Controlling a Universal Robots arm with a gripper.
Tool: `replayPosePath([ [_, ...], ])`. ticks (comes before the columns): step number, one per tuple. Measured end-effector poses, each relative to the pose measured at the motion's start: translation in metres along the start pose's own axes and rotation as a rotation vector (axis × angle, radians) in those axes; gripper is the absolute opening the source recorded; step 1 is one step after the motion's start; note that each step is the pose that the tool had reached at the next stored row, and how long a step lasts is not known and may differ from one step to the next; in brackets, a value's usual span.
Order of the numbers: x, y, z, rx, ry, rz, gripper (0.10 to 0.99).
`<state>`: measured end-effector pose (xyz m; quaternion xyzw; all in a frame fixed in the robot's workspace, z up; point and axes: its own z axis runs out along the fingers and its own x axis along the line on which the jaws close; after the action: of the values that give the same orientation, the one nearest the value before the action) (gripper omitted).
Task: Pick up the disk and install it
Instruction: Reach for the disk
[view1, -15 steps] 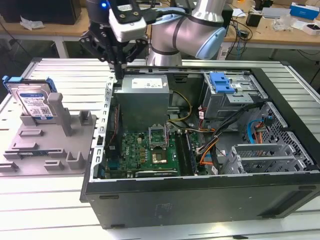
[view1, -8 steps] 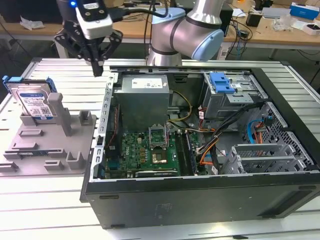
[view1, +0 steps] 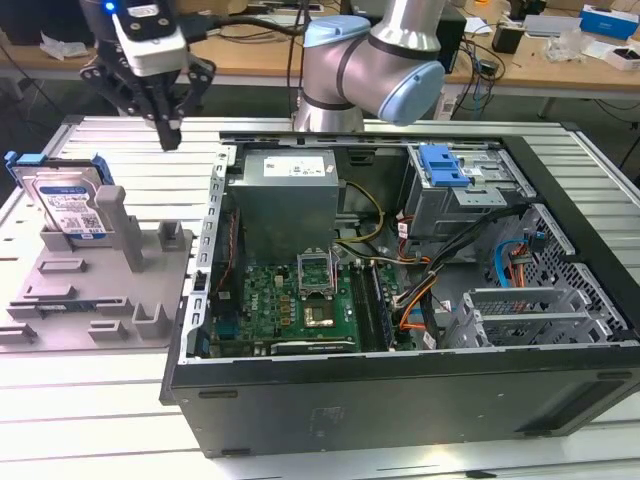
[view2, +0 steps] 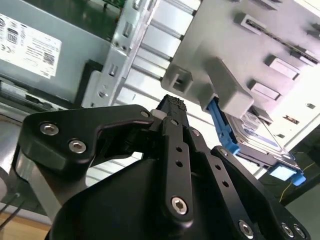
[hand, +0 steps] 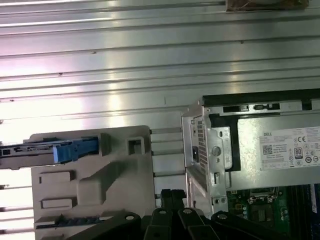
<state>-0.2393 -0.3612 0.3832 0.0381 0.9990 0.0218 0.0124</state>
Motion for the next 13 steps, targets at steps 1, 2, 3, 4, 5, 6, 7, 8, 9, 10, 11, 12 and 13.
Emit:
replayPosePath([
  [1,0.0071,0.0018,0.0007,0.0,0.0,0.0,0.106],
  [2,0.0104,0.0027,0.0011,0.0,0.0,0.0,0.106],
  [3,0.0145,0.0037,0.0015,0.0,0.0,0.0,0.106],
  [4,0.0181,0.0047,0.0018,0.0,0.0,0.0,0.106],
  [5,0.0219,0.0057,0.0022,0.0,0.0,0.0,0.106],
  [6,0.0284,0.0077,0.0028,0.0,0.0001,0.0,0.106],
  [7,0.0353,0.0097,0.0036,0.0,0.0001,0.0,0.106],
  [8,0.0434,0.0122,0.0045,0.0,0.0001,0.0,0.106],
  [9,0.0514,0.0145,0.0054,0.001,0.0002,0.0,0.106],
  [10,0.0605,0.0173,0.0064,0.001,0.0002,0.0,0.106],
  [11,0.0681,0.0196,0.0072,0.001,0.0002,0.0,0.106],
  [12,0.0717,0.0207,0.0076,0.001,0.0002,0.0,0.106],
  [13,0.0754,0.0219,0.008,0.001,0.0003,0.0,0.106],
])
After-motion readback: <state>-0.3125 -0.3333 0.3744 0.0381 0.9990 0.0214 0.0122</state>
